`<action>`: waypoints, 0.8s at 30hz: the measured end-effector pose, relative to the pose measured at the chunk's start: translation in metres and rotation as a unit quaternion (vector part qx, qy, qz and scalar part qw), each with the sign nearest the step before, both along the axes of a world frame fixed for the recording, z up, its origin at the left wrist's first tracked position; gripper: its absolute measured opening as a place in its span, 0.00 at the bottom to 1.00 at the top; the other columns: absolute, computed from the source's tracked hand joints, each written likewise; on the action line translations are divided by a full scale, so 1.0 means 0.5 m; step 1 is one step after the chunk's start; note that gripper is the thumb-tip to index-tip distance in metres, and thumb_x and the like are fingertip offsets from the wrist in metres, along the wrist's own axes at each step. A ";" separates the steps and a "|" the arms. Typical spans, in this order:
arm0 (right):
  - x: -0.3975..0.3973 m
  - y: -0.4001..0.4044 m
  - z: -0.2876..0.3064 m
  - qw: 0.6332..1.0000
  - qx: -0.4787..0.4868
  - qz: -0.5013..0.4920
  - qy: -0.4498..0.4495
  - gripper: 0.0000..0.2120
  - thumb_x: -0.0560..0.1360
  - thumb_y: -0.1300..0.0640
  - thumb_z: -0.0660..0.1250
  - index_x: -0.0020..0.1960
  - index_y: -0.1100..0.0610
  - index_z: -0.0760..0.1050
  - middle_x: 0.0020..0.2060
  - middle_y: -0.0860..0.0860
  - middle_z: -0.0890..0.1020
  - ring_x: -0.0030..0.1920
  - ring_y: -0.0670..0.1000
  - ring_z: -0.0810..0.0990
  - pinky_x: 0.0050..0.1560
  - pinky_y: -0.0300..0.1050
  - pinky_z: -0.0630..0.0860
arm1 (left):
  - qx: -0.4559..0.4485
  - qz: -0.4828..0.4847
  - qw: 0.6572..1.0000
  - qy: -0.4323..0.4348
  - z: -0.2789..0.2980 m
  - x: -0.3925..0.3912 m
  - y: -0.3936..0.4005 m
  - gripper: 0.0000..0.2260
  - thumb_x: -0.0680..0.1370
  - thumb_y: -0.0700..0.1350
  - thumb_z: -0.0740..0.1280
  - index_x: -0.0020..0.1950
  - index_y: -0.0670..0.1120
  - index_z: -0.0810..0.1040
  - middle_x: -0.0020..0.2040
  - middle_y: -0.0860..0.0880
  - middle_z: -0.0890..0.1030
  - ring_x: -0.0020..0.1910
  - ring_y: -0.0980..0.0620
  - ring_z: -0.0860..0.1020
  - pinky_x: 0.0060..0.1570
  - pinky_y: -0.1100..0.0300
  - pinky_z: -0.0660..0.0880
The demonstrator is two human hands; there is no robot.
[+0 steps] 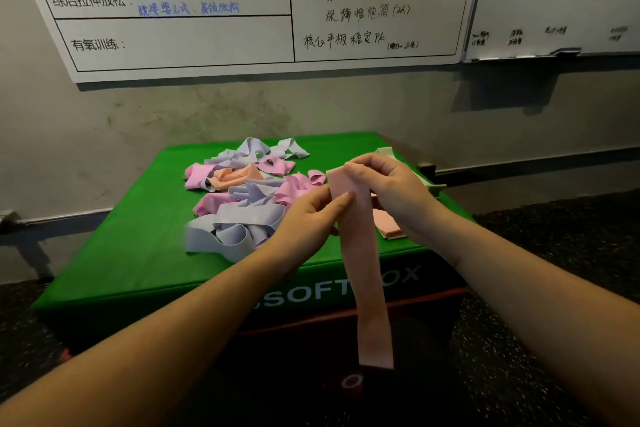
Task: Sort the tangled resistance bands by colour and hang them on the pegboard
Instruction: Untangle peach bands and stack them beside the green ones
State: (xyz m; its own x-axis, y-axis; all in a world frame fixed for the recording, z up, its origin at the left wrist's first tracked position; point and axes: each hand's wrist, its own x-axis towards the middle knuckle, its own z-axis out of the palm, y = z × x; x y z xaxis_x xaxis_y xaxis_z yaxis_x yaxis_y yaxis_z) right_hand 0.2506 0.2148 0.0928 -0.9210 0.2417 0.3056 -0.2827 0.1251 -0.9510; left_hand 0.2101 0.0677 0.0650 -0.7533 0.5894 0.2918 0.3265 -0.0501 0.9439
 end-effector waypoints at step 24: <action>0.008 0.164 -0.178 0.982 0.086 0.006 -0.165 0.10 0.80 0.63 0.64 0.59 0.54 0.74 0.49 0.54 0.83 0.44 0.47 0.82 0.40 0.36 0.79 | 0.126 0.099 0.963 -0.219 0.040 -0.197 0.181 0.06 0.85 0.42 0.58 0.60 0.46 0.71 0.48 0.47 0.80 0.45 0.50 0.80 0.42 0.53 0.82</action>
State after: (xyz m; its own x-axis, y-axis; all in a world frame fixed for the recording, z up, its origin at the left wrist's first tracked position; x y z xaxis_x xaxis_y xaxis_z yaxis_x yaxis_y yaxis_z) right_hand 0.2546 0.2968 0.0040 -0.9791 0.2018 0.0249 0.0356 0.2904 -0.9562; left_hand 0.1115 0.1580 0.0850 -0.9270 0.3732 0.0360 -0.0726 -0.2729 0.9593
